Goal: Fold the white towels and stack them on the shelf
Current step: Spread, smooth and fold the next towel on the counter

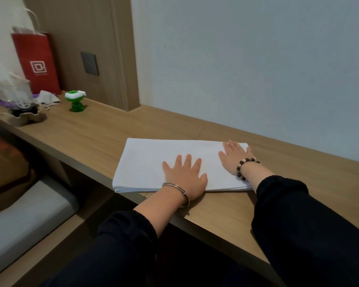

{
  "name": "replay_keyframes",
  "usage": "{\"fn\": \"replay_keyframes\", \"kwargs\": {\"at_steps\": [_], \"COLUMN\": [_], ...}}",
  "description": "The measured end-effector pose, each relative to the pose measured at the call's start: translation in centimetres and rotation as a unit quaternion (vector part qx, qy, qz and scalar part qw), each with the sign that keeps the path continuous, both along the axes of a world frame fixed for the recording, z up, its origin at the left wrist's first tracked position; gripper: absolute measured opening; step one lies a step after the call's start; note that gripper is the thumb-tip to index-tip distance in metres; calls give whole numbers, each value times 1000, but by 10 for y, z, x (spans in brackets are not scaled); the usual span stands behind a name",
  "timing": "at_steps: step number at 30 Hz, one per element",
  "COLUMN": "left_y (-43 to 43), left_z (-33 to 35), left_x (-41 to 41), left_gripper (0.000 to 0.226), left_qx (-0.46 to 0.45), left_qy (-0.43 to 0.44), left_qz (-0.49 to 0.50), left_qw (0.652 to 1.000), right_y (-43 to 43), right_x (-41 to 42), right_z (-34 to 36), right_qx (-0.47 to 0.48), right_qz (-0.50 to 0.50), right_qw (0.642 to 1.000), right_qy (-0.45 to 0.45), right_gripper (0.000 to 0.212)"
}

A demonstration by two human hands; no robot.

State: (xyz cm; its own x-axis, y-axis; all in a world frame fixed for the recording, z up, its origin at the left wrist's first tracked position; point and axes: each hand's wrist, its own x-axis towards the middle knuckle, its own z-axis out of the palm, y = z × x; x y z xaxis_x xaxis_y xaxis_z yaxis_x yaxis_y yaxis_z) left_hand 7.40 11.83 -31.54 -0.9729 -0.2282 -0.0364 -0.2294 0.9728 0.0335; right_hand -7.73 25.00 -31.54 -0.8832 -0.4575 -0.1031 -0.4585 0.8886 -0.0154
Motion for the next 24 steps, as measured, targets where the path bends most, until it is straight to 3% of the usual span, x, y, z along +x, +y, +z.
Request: {"fn": "replay_keyframes", "kwargs": {"at_steps": [6,9,12,24], "left_y": [-22,-34,-43,-114], "left_z": [41,40,18,-10], "left_x": [-10,-27,-33,-3], "left_gripper": [42,44,50,60], "left_qx": [15,13,6,-5], "left_qy": [-19,9,-17,32], "left_qz": [-60,-52,-36,99], "left_qw": [998,999,999,995], "right_y": [15,-6,-25,13], "right_x": [6,17,34,14], "right_z": [12,17,1,-2], "right_qx": [58,-15,-43,-31], "right_qz": [24,47,74,-55], "right_qw": [998,999,996,998], "right_qy": [-23,11,2,19], "right_gripper": [59,56,54,62]}}
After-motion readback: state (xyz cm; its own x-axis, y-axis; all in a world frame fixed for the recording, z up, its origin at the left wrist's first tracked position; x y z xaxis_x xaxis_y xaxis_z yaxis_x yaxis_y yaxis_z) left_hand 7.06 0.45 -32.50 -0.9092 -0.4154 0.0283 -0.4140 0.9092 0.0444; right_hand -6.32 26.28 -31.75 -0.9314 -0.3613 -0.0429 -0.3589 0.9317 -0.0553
